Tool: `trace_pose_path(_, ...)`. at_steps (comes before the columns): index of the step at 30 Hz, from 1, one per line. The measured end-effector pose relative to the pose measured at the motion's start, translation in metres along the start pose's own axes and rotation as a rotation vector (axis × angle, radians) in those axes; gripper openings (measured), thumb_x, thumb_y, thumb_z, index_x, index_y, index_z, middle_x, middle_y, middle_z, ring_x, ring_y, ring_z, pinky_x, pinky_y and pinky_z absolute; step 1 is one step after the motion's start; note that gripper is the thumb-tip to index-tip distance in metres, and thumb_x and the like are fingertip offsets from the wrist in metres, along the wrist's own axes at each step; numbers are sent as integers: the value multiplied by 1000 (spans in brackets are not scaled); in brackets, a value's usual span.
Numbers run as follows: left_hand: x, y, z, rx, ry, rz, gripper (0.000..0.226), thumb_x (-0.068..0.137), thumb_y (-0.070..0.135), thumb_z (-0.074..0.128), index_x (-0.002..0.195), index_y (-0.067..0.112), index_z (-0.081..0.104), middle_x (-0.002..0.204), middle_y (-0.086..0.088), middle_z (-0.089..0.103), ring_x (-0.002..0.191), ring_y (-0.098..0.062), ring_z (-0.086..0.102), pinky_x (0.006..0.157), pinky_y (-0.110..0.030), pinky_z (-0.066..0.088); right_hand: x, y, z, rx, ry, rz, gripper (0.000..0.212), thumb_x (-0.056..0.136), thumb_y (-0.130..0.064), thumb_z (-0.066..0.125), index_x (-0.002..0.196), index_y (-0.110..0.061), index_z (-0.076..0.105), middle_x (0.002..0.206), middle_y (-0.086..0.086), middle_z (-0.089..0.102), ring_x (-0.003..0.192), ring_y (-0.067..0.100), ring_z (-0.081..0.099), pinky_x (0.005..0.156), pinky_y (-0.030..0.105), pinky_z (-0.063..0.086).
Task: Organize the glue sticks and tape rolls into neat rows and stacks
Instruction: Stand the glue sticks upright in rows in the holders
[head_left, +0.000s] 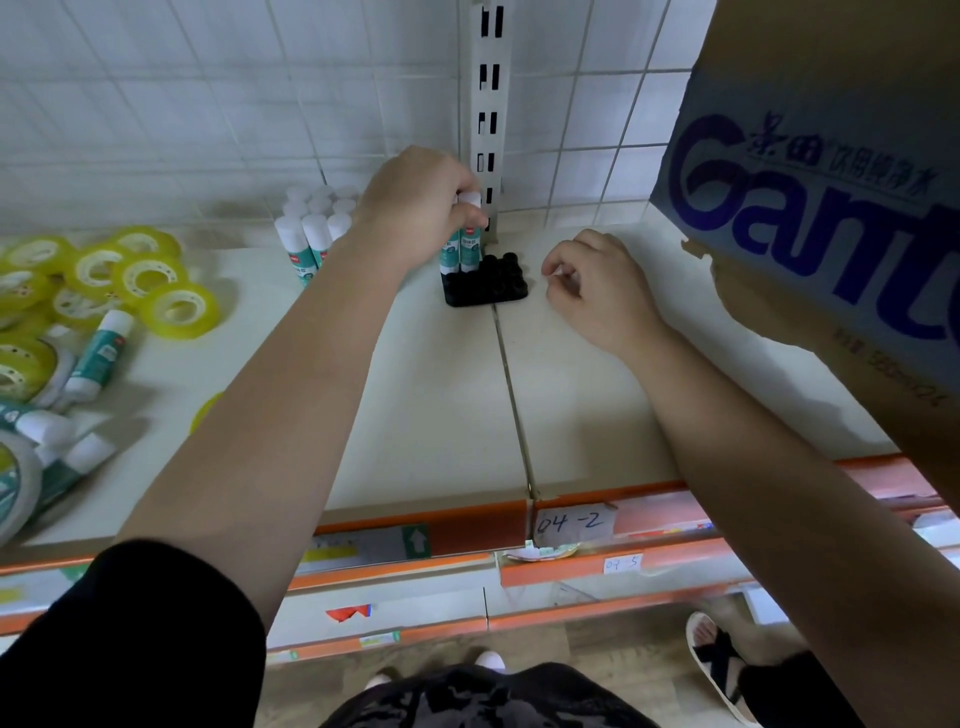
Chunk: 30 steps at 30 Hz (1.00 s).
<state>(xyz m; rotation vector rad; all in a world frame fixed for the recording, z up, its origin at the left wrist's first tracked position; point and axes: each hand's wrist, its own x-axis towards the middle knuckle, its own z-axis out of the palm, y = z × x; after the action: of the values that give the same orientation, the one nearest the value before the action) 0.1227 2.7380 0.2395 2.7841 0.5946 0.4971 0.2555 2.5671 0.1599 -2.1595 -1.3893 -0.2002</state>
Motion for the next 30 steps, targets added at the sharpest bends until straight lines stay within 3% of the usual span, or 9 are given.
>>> trace_pose_path(6, -2, 3, 2, 191, 28, 10, 28, 96, 34, 54, 104, 11, 66, 108, -12, 62, 100, -36, 57, 77, -38, 44, 0, -2, 0, -29, -5, -8, 15, 87, -13, 58, 98, -10, 69, 96, 6, 59, 98, 25, 52, 75, 33, 46)
trace_pose_path(9, -3, 4, 4, 243, 27, 17, 29, 97, 33, 49, 103, 10, 65, 107, -12, 60, 98, -36, 57, 71, -36, 41, 0, -3, 0, -55, -12, -23, 16, 88, -11, 58, 99, -8, 69, 96, 7, 59, 98, 26, 52, 73, 29, 43)
trace_pose_path(13, -13, 7, -2, 210, 67, 43, 39, 98, 37, 51, 126, 11, 59, 121, -12, 56, 108, -34, 55, 75, -39, 42, -1, -5, -5, -52, 16, -37, 19, 88, -14, 59, 103, -8, 69, 96, 9, 62, 95, 26, 55, 76, 36, 49)
trace_pose_path(16, -34, 2, -13, 173, 202, 87, 38, 95, 33, 54, 125, 10, 60, 117, -13, 57, 105, -34, 55, 81, -41, 45, 3, -18, -13, -9, 148, -70, 19, 89, -20, 57, 99, -9, 69, 87, 7, 63, 84, 22, 56, 72, 34, 48)
trace_pose_path(19, -67, -13, -24, 122, 413, 121, 33, 90, 27, 56, 115, 10, 67, 105, -11, 63, 91, -32, 61, 76, -42, 50, 12, -48, -18, 91, 256, -138, 20, 86, -21, 54, 90, -8, 68, 78, 6, 62, 72, 15, 52, 65, 34, 48)
trace_pose_path(21, -89, -25, -33, 86, 484, 79, 30, 87, 25, 58, 112, 11, 69, 98, -12, 64, 86, -31, 63, 75, -44, 52, 20, -76, -17, 141, 272, -177, 20, 88, -20, 54, 88, -6, 68, 76, 7, 63, 67, 16, 52, 63, 33, 47)
trace_pose_path(25, -130, -54, -50, 101, 446, -98, 34, 86, 27, 56, 115, 14, 68, 105, -12, 64, 92, -34, 64, 77, -46, 53, 30, -133, -8, 216, 255, -287, 16, 87, -18, 55, 86, -8, 67, 79, 7, 65, 68, 14, 52, 64, 26, 42)
trace_pose_path(30, -177, -92, -73, 191, 402, -214, 38, 85, 33, 53, 113, 14, 70, 106, -12, 65, 94, -36, 64, 80, -47, 52, 36, -198, 18, 351, 192, -343, 17, 85, -22, 56, 87, -9, 68, 77, 5, 64, 64, 11, 50, 65, 33, 46)
